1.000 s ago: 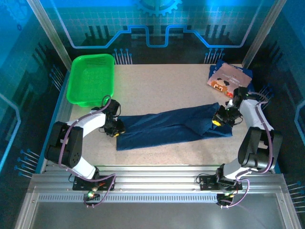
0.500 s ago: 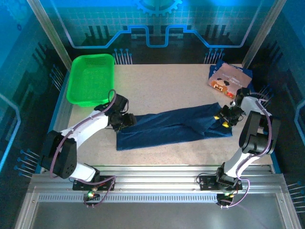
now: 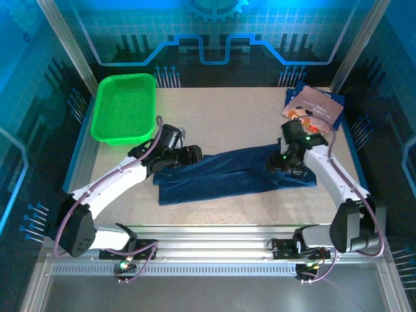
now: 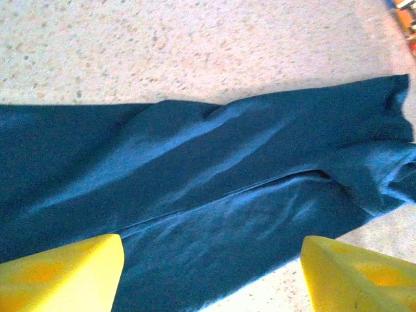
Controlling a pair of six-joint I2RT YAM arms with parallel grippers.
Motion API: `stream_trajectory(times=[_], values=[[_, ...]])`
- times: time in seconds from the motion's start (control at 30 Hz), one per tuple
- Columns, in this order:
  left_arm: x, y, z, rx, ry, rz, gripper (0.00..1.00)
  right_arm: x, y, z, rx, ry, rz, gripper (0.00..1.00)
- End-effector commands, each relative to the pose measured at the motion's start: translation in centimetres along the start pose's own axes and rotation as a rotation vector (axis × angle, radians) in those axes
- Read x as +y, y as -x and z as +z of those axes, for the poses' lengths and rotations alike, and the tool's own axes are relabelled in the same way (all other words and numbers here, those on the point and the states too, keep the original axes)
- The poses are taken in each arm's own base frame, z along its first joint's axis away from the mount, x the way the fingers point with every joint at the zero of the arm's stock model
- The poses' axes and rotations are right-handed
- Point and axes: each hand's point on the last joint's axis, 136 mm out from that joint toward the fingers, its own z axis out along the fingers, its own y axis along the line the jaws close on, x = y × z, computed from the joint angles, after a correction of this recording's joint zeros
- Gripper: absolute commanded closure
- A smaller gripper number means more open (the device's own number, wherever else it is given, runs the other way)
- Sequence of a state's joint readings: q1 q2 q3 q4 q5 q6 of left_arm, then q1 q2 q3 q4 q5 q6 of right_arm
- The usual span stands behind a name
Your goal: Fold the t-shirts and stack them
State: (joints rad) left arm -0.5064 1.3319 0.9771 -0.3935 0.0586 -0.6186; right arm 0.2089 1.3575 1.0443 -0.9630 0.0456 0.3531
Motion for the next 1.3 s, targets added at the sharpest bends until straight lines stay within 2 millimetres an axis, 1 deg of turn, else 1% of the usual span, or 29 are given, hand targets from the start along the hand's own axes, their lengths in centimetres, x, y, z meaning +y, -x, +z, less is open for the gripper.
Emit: stream_trajectory(times=[0.0, 0.07, 0.13, 0.2, 0.33, 0.4, 0.5, 0.57, 0.67, 0.73, 0.8, 0.9, 1.0, 1.1, 1.27], values=[[-1.1, 0.4, -1.0, -0.042, -0.051, 0.062, 0.26, -1.1, -2.6, 2.8, 0.12, -0.102, -0.062, 0.39], [-1.2, 0.2, -1.2, -0.037, -0.057, 0.069, 0.26, -1.0, -2.2, 3.8, 0.122, -0.124, -0.084, 0.41], [-0.9, 0.0, -1.2, -0.03, -0.045, 0.066, 0.26, -0.5, -1.6, 4.3, 0.135, -0.119, -0.101, 0.42], [-0.5, -0.2, -1.2, -0.025, -0.029, 0.063, 0.26, -0.5, -1.2, 4.9, 0.155, -0.147, -0.128, 0.43], [0.2, -0.4, -1.5, -0.04, -0.011, 0.052, 0.26, -0.1, -1.0, 6.1, 0.212, -0.162, -0.177, 0.45], [0.7, -0.5, -1.7, -0.045, 0.006, 0.049, 0.26, -0.3, -1.0, 6.4, 0.227, -0.185, -0.191, 0.46], [1.5, -0.7, -1.8, -0.048, 0.031, 0.038, 0.26, -0.8, -0.5, 7.1, 0.233, -0.22, -0.207, 0.51], [1.8, -0.6, -1.8, -0.049, 0.04, 0.036, 0.26, -0.9, 0.0, 7.6, 0.242, -0.239, -0.212, 0.58], [2.1, -0.3, -1.9, -0.056, 0.057, 0.04, 0.26, -0.6, 0.8, 7.7, 0.244, -0.247, -0.213, 0.81], [2.3, -0.3, -2.0, -0.058, 0.063, 0.038, 0.26, -0.1, 1.1, 7.2, 0.242, -0.232, -0.213, 0.93], [2.6, -0.3, -2.0, -0.056, 0.071, 0.039, 0.26, 0.9, 1.2, 6.2, 0.233, -0.194, -0.222, 1.0], [2.9, -0.4, -1.9, -0.052, 0.078, 0.042, 0.27, 2.9, 0.5, 4.6, 0.228, -0.102, -0.232, 1.0], [3.3, -0.8, -1.6, -0.045, 0.085, 0.039, 0.26, 4.8, -1.1, 4.2, 0.272, 0.007, -0.185, 1.0], [3.4, -1.0, -1.0, -0.03, 0.082, 0.032, 0.27, 6.0, -2.7, 4.7, 0.316, 0.067, -0.143, 1.0], [3.6, -1.7, 0.1, 0.007, 0.076, 0.02, 0.27, 7.3, -4.1, 6.7, 0.392, 0.081, -0.13, 1.0]])
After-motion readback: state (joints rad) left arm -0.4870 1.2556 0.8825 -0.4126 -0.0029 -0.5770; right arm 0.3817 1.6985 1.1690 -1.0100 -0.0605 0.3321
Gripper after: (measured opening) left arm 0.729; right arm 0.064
